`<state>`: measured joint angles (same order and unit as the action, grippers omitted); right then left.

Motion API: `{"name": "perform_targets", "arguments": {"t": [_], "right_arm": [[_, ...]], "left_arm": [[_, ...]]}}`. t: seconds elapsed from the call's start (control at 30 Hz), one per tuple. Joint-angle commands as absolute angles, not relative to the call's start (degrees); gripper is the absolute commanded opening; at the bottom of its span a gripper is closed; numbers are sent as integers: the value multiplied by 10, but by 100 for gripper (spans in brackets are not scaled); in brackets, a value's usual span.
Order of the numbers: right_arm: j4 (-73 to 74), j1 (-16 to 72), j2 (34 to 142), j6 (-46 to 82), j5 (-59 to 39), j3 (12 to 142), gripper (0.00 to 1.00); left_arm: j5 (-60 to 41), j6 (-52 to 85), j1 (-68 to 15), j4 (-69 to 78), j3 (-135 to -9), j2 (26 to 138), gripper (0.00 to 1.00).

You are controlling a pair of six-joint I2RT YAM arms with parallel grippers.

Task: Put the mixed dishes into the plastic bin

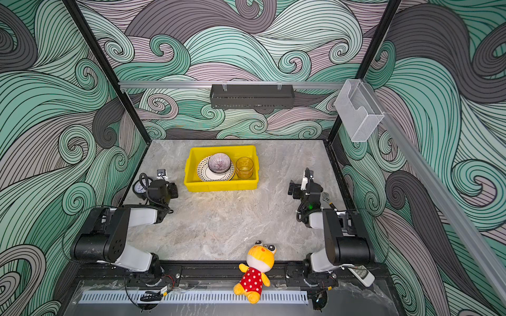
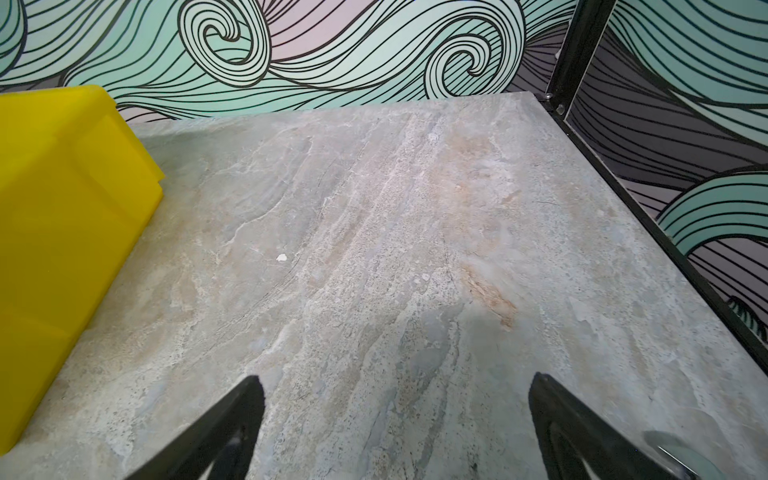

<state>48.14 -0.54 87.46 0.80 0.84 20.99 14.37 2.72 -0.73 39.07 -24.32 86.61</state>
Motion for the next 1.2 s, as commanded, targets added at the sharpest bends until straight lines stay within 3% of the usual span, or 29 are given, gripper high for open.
{"name": "perform_targets", "arguments": {"t": [0.0, 1.03, 1.07, 1.1, 1.17], "right_arm": [[469, -2, 875, -16, -16, 235, 99], [479, -1, 881, -16, -14, 236, 99], [479, -1, 880, -16, -14, 235, 99], [480, -1, 880, -16, -14, 234, 99], [479, -1, 880, -16, -14, 234, 99]], "left_arm": [[130, 21, 0, 400, -260, 872, 40], [117, 26, 7, 389, -266, 873, 46], [117, 25, 7, 390, -266, 873, 59], [117, 25, 7, 390, -266, 873, 98], [116, 25, 7, 388, -267, 873, 99]]}}
